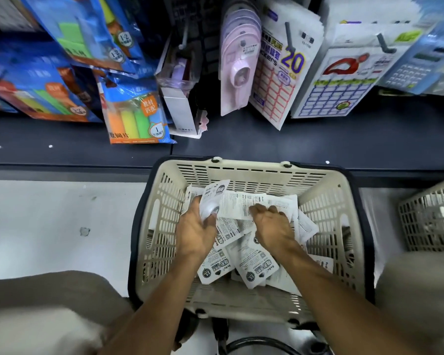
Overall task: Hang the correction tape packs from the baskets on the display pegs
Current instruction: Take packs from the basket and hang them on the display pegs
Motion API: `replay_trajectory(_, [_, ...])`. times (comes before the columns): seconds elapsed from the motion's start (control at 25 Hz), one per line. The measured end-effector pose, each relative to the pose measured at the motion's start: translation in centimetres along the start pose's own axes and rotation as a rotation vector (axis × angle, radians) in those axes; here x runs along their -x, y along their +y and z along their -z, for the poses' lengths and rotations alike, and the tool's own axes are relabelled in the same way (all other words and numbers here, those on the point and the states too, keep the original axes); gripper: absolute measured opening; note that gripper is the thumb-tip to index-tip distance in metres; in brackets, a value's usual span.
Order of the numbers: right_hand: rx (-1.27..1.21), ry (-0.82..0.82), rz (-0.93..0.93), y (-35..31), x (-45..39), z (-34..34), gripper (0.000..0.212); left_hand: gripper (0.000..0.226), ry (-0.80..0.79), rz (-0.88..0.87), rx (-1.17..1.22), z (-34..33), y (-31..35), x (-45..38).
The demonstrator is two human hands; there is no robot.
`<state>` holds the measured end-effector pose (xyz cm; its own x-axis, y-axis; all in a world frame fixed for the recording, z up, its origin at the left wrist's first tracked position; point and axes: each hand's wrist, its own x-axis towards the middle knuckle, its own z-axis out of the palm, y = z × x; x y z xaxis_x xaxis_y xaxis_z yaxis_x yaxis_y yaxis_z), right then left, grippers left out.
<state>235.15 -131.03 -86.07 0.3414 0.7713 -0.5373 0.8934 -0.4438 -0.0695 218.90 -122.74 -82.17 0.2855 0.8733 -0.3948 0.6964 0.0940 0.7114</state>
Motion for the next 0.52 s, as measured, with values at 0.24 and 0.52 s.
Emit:
replay_trajectory(0.24, [-0.119,0.526,0.191,-0.2,1.9,6.2,0.048,0.037,0.093,-0.19,-0.117,0.2,2.0,-0.9])
replay_trajectory(0.52, [-0.381,0.124,0.306,1.0,2.0,11.9,0.028,0.022,-0.464,0.195,0.372,0.4,3.0,-0.8])
